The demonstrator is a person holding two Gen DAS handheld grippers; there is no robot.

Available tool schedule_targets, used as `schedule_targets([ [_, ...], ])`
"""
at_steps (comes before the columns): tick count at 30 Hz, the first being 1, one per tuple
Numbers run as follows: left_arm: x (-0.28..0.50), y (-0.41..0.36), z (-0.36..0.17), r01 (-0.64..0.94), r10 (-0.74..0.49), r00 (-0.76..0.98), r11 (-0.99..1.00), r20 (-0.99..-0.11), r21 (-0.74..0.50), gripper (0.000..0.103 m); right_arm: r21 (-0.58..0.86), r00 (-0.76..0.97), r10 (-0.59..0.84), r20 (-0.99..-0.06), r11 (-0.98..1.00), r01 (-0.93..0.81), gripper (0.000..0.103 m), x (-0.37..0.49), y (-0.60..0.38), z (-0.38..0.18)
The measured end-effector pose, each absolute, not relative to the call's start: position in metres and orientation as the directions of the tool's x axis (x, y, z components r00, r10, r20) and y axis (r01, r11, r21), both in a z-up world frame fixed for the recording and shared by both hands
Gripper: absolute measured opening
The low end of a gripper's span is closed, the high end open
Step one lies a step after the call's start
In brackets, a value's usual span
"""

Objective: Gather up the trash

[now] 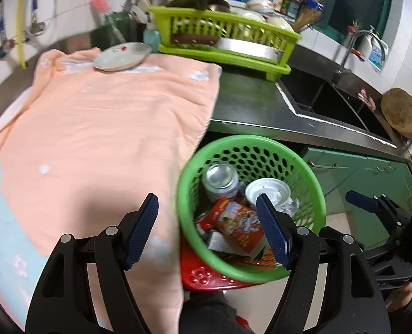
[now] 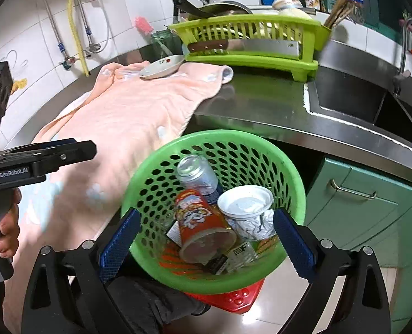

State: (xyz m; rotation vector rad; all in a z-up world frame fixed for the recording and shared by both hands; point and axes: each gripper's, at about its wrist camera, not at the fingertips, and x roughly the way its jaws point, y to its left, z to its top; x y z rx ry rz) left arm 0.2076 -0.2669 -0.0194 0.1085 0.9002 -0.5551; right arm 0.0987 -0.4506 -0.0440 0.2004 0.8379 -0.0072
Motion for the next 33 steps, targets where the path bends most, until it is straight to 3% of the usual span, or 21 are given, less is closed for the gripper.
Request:
schedule_targets([
  [9,0.179,-0.216,-0.002,0.449,-0.374,0.585,0.888,-0.719,-0.097,0.080,0.161,0.692,0.083,-0.717,0.986,0.049,0.093,0.090,-0.412,-0.030],
  [17,0.161,-0.170,0.010,0.383,-0.363,0.628,0.914,-0.688,-0.134,0.081,0.142,0.719,0.084,-0.690,0.990,0.021,0.093,0.083,-0.385,-0.014],
  [19,0.155,-0.163,0.013,0.372,-0.343,0.646,0.922,-0.682,-0.111,0.087,0.133,0.726,0.080,-0.683,0.991,0.015,0.093,0.082,-0.379,-0.010],
  [24,0.139,-0.151,0.021,0.369,-0.314,0.681,0.927,-0.662,-0.061,0.090,0.134,0.739,0.088,-0.668,0.991,0.003,0.093,0.079,-0.368,-0.002],
  [26,0.134,-0.142,0.025,0.335,-0.283,0.703,0.941,-0.652,-0.047,0.098,0.136,0.745,0.093,-0.661,0.991,-0.003,0.093,0.078,-0.364,0.002],
  [33,0.119,-0.118,0.029,0.291,-0.252,0.737,0.956,-0.627,-0.043,0.098,0.119,0.760,0.090,-0.643,0.993,-0.016,0.093,0.075,-0.351,0.011],
])
